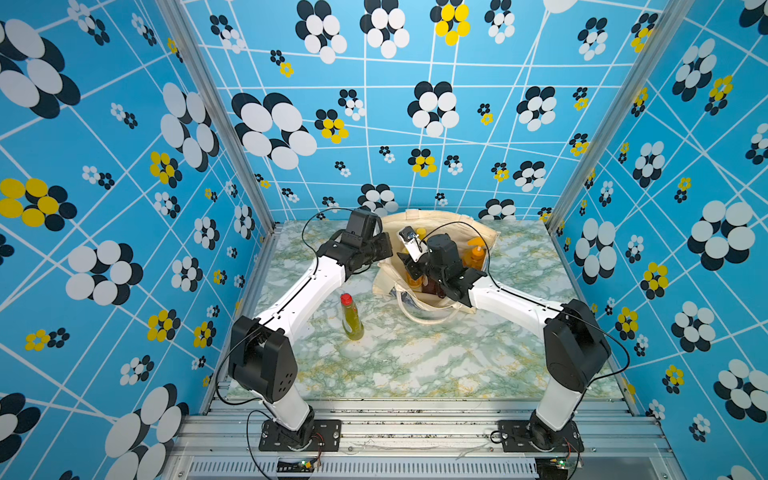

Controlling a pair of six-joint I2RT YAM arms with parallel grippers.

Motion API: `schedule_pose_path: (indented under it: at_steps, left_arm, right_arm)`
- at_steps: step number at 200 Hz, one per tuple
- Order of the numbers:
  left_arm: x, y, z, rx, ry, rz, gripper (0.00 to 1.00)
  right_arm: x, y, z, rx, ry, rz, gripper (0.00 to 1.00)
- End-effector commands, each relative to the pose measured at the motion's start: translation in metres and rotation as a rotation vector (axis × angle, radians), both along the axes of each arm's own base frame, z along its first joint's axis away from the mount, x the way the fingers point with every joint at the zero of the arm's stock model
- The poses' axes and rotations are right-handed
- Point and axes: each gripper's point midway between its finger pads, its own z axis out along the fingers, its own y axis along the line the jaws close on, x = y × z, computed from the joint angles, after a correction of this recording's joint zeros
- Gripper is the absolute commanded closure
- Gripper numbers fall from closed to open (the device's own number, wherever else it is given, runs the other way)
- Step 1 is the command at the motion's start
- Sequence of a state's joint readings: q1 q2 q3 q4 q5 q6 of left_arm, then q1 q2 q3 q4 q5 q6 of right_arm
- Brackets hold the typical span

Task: Pack dish soap into the shopping bag
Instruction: Place the bottle of dish soap in the shopping bag.

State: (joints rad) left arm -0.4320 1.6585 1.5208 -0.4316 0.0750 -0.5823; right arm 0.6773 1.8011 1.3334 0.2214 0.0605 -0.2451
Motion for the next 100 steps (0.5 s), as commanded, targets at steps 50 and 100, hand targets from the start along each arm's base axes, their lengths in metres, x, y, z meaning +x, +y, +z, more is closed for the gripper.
schedule_pose_path:
  at_steps: [50, 100]
  left_arm:
    - [-0.005, 0.008, 0.030, 0.007, -0.059, 0.003, 1.00]
    - [-0.005, 0.009, 0.033, 0.007, -0.066, 0.008, 1.00]
  right_arm:
    - [0.019, -0.003, 0.025, 0.110, -0.095, -0.036, 0.83]
    - [0.020, -0.006, 0.006, 0.099, -0.065, -0.049, 0.79]
